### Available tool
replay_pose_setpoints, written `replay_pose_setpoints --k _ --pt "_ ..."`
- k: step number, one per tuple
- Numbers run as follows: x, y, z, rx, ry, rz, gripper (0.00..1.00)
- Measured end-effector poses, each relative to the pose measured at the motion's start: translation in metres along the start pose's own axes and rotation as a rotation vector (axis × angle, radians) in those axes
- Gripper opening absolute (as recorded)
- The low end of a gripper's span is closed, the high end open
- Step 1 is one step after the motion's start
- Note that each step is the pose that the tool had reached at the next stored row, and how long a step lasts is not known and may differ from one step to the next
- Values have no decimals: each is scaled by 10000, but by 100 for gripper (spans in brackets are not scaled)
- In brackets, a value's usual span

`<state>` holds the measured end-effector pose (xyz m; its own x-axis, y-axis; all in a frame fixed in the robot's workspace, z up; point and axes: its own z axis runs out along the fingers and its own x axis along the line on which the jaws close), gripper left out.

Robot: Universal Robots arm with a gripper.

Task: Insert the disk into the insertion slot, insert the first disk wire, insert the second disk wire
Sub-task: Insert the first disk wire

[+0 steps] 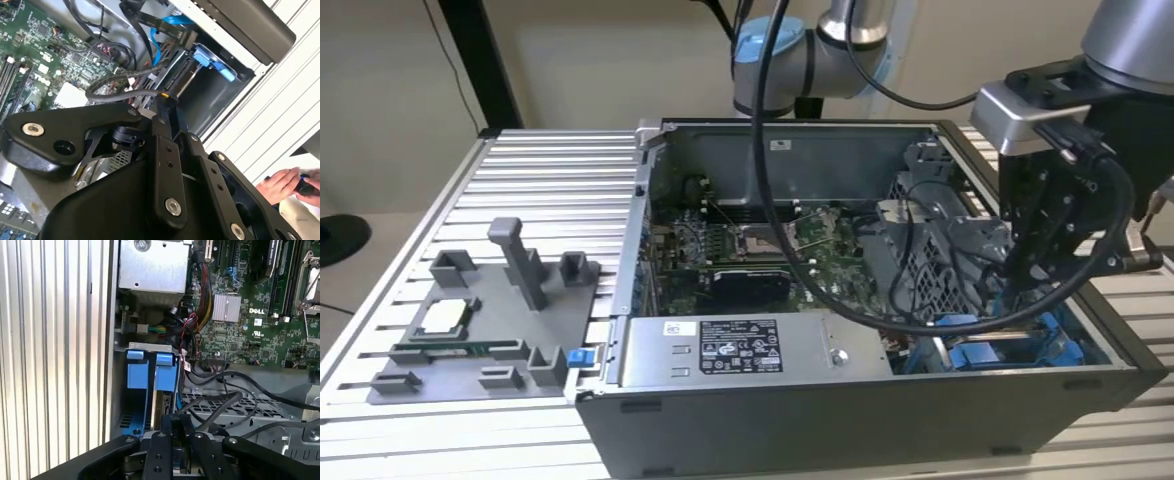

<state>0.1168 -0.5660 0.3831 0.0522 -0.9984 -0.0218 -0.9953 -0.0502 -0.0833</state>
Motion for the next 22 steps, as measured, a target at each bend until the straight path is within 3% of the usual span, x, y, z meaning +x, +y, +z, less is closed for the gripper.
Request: replay_pose_setpoints --k 9,18,22 --pt "148 -121 21 -45 -2 0 0" --pt "154 -131 22 -55 -4 -11 0" --pt "155 -141 27 -551 -41 2 0"
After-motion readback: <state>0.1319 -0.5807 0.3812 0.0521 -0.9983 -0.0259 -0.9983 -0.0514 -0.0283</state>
